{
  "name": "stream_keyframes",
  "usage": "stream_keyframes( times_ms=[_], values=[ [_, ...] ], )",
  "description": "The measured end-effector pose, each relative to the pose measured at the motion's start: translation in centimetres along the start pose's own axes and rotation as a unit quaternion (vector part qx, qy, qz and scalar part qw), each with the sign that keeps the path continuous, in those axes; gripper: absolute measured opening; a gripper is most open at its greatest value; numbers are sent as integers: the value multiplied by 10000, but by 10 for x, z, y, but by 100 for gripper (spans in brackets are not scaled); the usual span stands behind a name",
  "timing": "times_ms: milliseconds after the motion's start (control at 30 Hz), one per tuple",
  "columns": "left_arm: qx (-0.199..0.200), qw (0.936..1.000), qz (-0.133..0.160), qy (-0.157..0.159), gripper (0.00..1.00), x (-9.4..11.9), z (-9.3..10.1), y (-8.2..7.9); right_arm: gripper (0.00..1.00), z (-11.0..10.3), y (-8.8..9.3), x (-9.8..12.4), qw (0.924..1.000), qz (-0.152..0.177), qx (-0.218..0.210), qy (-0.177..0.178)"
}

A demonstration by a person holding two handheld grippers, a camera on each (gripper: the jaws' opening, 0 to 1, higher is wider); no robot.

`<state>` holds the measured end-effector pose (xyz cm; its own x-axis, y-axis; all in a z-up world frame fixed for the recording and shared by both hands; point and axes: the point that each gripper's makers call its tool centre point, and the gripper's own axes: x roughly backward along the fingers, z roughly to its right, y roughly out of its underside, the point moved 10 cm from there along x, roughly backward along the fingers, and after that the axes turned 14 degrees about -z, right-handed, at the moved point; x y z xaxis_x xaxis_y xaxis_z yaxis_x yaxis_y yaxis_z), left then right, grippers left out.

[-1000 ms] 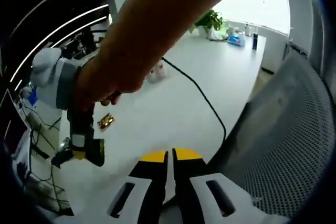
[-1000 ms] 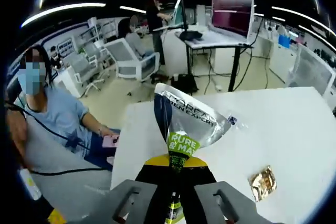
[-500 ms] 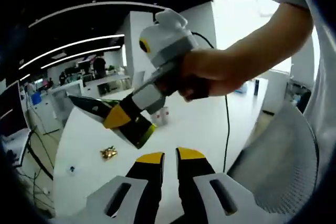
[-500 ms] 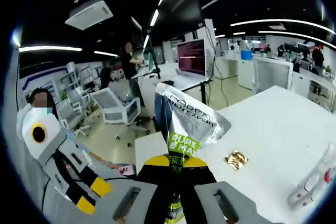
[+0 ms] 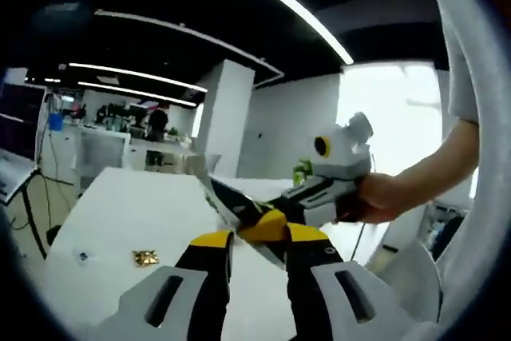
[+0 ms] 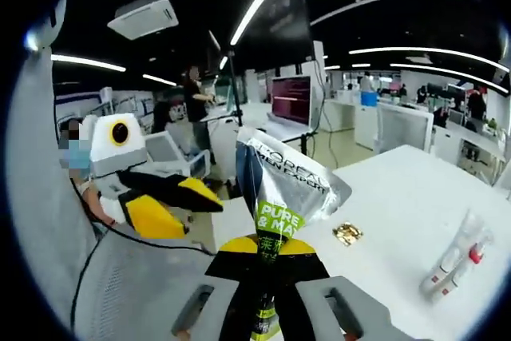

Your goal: Arrange the skincare products in the storage area until every visible bottle or jar stands upright without overlapping.

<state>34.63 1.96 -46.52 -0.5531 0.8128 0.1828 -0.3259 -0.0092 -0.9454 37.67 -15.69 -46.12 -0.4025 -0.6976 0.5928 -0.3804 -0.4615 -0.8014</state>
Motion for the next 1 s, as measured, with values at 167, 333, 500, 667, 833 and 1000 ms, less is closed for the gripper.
stream_keyframes(
  times_ms=[167,333,500,667,833,1000],
  values=[
    [333,9994,136,-6,43,1,-7,-4,0,-25,5,-2,9988,-39,459,-152],
    [489,9987,-10,170,29,1,-5,-2,0,-40,5,-5,9976,63,657,-193],
    [551,9981,-82,250,17,4,-4,-1,0,-43,2,-9,9940,19,1085,123],
    [747,9960,-309,375,12,5,-3,0,2,-41,6,-13,9946,-59,1029,-152],
    [543,9968,-477,334,5,6,-1,2,19,-33,7,-14,9962,14,655,-566],
    [352,9970,-609,323,2,3,0,4,23,-18,12,-8,9955,56,310,-895]
  ],
)
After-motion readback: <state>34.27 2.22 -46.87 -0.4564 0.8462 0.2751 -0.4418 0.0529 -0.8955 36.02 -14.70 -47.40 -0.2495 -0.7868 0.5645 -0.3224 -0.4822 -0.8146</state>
